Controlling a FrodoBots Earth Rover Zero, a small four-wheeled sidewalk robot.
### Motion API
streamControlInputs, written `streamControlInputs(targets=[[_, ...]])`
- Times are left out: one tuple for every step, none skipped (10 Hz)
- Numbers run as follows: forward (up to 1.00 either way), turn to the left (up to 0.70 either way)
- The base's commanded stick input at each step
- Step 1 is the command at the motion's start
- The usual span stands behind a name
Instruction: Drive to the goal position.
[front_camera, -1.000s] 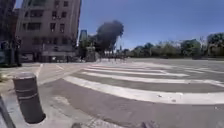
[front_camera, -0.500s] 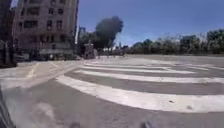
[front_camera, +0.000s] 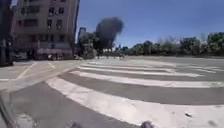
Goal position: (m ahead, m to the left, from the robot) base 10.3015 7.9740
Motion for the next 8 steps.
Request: streamControlInputs(targets=[[0.70, 0.14], [0.70, 0.14], [0.70, 0.14], [0.70, 0.13], [0.70, 0.12], [0.70, 0.12], [0.70, 0.12], [0.70, 0.12]])
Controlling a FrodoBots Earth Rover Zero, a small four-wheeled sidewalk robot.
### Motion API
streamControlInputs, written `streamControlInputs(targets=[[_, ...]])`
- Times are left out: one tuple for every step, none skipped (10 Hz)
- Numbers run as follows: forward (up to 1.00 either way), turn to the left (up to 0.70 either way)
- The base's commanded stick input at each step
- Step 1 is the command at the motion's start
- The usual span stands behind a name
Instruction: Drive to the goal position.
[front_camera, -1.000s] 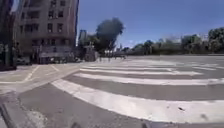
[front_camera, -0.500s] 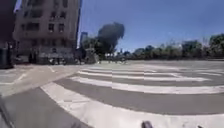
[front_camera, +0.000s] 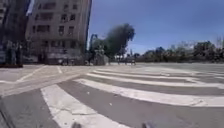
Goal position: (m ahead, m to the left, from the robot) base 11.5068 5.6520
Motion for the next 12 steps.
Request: streamControlInputs(targets=[[0.70, 0.12], [0.70, 0.12], [0.70, 0.12], [0.70, 0.13], [0.70, 0.14], [0.70, 0.14], [0.70, 0.14], [0.70, 0.13], [0.70, 0.00], [0.70, 0.00], [0.70, 0.00], [0.70, 0.00]])
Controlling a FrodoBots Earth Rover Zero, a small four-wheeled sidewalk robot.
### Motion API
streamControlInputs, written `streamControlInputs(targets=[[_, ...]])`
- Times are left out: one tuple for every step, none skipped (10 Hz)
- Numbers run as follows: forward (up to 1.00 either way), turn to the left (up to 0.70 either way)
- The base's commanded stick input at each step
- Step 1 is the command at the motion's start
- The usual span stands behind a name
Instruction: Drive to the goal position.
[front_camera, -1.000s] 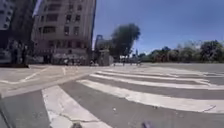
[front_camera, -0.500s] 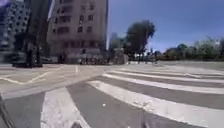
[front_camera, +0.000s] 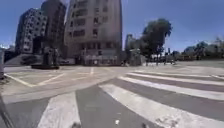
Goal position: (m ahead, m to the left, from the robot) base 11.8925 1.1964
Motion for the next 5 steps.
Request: streamControlInputs(targets=[[0.70, 0.00], [0.70, -0.06], [0.70, -0.14], [0.70, -0.14], [0.70, -0.08]])
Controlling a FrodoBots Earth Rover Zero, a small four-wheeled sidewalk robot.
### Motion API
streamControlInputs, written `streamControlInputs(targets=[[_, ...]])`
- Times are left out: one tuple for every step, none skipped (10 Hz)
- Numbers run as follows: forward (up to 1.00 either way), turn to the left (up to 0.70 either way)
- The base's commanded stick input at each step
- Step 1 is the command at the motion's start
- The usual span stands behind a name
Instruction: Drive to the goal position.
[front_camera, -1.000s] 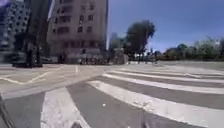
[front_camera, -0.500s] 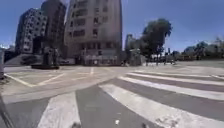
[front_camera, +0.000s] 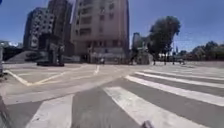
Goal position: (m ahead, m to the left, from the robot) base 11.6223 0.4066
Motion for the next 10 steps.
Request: streamControlInputs(targets=[[0.70, 0.00], [0.70, 0.00], [0.70, 0.00], [0.70, 0.00], [0.70, 0.00], [0.70, 0.00], [0.70, 0.00], [0.70, 0.00], [0.70, 0.00], [0.70, 0.00]])
